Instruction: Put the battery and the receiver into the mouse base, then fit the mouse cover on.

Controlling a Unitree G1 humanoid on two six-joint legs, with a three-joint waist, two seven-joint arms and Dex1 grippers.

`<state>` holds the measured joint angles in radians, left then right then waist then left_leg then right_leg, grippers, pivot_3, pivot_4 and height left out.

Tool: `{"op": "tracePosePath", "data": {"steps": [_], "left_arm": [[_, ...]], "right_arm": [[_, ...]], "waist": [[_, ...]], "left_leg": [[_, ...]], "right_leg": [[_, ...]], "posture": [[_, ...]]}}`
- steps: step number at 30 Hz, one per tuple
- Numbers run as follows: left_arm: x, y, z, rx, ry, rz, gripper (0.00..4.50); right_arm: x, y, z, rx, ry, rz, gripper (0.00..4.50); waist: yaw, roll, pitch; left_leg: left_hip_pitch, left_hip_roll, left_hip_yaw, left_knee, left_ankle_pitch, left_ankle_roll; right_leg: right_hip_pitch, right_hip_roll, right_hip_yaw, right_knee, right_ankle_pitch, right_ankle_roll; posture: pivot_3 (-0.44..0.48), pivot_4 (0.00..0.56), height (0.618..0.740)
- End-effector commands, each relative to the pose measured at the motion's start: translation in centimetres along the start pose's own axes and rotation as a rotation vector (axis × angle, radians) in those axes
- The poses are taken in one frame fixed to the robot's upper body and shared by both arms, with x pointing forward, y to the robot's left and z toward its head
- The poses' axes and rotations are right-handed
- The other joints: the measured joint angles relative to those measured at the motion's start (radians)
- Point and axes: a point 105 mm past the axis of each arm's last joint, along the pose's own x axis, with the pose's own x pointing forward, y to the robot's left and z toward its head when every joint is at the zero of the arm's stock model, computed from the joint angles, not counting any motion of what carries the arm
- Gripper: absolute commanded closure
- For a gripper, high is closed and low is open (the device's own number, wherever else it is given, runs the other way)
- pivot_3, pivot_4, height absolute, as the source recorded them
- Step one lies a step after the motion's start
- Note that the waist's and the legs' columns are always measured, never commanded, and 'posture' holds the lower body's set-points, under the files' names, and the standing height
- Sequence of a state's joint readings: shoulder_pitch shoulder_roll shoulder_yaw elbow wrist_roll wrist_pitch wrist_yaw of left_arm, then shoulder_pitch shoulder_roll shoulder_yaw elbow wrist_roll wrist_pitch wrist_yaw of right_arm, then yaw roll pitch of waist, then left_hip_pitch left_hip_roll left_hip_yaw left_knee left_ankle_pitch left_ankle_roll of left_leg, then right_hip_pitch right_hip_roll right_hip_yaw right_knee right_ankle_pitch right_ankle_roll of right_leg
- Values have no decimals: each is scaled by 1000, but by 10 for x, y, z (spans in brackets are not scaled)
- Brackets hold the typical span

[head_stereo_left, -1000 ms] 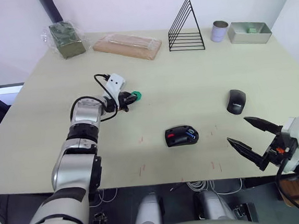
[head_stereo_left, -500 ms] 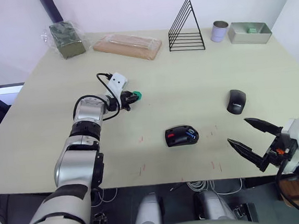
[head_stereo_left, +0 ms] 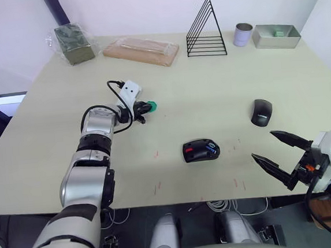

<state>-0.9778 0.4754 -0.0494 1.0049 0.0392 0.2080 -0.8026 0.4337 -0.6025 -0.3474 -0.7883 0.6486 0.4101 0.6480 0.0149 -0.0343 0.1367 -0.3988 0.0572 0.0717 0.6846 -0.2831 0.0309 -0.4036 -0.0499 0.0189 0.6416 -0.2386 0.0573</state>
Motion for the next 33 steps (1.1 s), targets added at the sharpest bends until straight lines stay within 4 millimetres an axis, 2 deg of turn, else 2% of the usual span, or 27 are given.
{"op": "tracePosePath", "data": {"steps": [1, 11, 16, 24, 27, 29, 31, 32, 33], "left_arm": [[-2, 4, 11, 30, -23, 10, 3496], [-7, 5, 17, -5, -67, -14, 3496], [-33, 19, 29, -42, -128, -77, 3496], [-41, 21, 30, 13, -135, -102, 3496], [-38, 12, 33, 69, -151, -147, 2730], [-36, 9, 34, 95, -148, -159, 1916], [-33, 7, 34, 120, -140, -162, 785], [-31, 6, 33, 139, -125, -171, 403], [-30, 5, 32, 153, -114, -176, 403]], "right_arm": [[1, 4, 8, -32, -28, 21, 0], [2, 3, 9, -38, -26, 28, 0], [3, 3, 10, -43, -29, 34, 0], [5, 4, 10, -38, -35, 38, 0], [5, 4, 10, -38, -37, 39, 0], [5, 4, 10, -37, -37, 39, 0], [6, 4, 10, -37, -38, 41, 0], [6, 4, 10, -38, -38, 42, 0], [7, 3, 11, -38, -39, 43, 0]], "waist": [[0, 0, 0], [0, 0, 0], [-5, 0, 0], [3, -1, 0], [-1, -1, 0], [-1, -1, 0], [-1, -1, 0], [0, -1, 0], [0, -1, 0]], "left_leg": [[0, 0, 0, 0, 0, 0], [0, 0, 0, 0, 0, 0], [0, 0, 0, 0, 0, 0], [0, 0, 0, 1, 0, 0], [0, 0, 0, 1, 0, 0], [0, 0, 0, 1, 0, 0], [0, 0, 0, 1, 0, 0], [0, 0, 0, 1, 0, 0], [0, 0, 0, 1, 0, 0]], "right_leg": [[0, 0, 0, 0, 0, 0], [0, 0, 0, 0, 0, 0], [0, 0, 0, 0, 0, 0], [0, 0, 0, 0, 0, 0], [0, 0, 0, 1, 0, 0], [0, 0, 0, 1, 0, 0], [0, 0, 0, 1, 0, 0], [0, 0, 0, 1, 0, 0], [0, 0, 0, 1, 0, 0]], "posture": [[0, 150, 740], [0, 150, 740], [0, 150, 740], [0, 150, 740], [0, 150, 740], [0, 150, 740], [0, 150, 740], [0, 150, 740], [0, 150, 740]]}}
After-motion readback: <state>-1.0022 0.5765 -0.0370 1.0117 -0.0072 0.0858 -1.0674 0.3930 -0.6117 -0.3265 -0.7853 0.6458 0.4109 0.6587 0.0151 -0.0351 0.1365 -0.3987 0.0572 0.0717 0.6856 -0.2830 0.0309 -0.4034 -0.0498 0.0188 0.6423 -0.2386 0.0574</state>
